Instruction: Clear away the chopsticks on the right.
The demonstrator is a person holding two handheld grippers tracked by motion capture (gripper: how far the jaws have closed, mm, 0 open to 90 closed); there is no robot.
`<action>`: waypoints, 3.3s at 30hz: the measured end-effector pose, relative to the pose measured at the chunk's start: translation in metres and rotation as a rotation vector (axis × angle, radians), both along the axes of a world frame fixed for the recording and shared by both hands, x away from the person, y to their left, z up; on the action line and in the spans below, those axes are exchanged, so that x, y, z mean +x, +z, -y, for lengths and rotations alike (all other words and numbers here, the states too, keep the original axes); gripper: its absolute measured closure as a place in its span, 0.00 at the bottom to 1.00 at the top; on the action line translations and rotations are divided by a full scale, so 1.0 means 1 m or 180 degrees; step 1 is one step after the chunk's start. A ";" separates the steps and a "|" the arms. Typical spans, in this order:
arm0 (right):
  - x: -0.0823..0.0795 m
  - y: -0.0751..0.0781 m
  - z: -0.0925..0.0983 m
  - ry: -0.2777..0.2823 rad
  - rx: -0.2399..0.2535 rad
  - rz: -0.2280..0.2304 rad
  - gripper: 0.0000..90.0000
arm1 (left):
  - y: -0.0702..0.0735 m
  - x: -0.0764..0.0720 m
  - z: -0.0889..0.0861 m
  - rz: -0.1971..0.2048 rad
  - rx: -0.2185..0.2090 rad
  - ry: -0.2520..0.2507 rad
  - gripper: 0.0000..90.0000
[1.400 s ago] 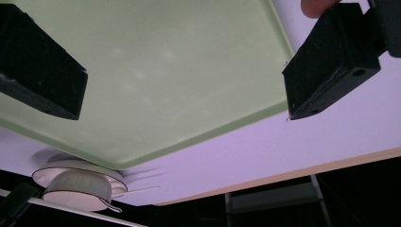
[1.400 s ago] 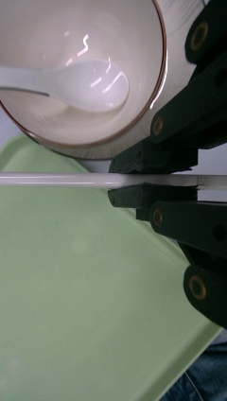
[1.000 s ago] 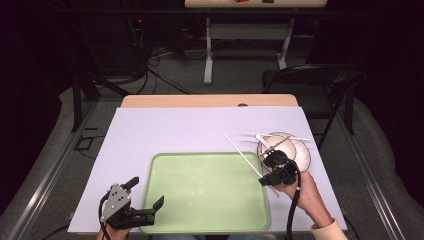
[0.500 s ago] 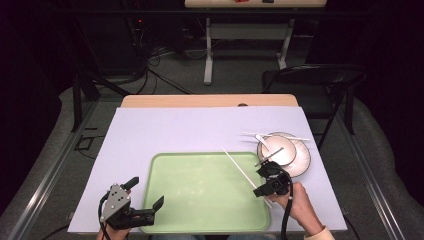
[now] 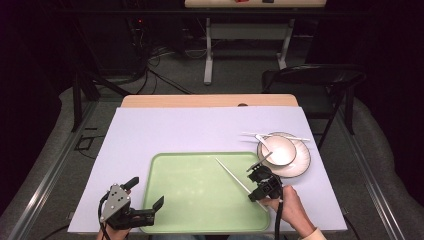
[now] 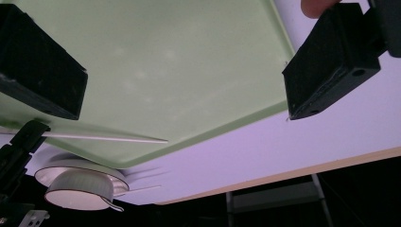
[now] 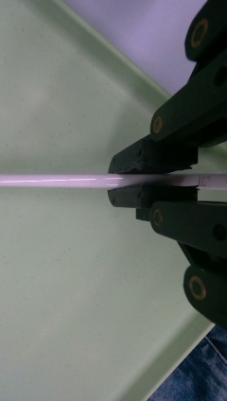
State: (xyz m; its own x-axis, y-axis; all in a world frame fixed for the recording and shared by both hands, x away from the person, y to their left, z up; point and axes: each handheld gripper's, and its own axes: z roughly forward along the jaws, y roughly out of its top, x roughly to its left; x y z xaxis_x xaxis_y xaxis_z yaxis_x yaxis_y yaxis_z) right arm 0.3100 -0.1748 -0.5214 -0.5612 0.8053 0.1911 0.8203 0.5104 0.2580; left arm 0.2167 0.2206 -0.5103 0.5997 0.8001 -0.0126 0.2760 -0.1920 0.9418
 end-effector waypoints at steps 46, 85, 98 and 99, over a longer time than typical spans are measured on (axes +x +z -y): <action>0.009 0.095 0.088 0.0654 0.0089 0.1394 0.00 | 0.001 -0.001 0.000 0.0035 -0.0011 -0.0003 0.00; 0.158 0.114 0.153 0.0692 -0.0589 0.1009 0.01 | 0.000 0.000 0.000 0.0013 -0.0004 -0.0024 0.00; 0.183 0.074 0.148 0.0661 -0.0763 0.0796 0.48 | 0.000 0.000 0.000 0.0011 -0.0015 -0.0039 0.00; 0.183 0.074 0.148 0.0661 -0.0763 0.0796 0.48 | 0.000 0.000 0.000 0.0011 -0.0012 -0.0034 0.00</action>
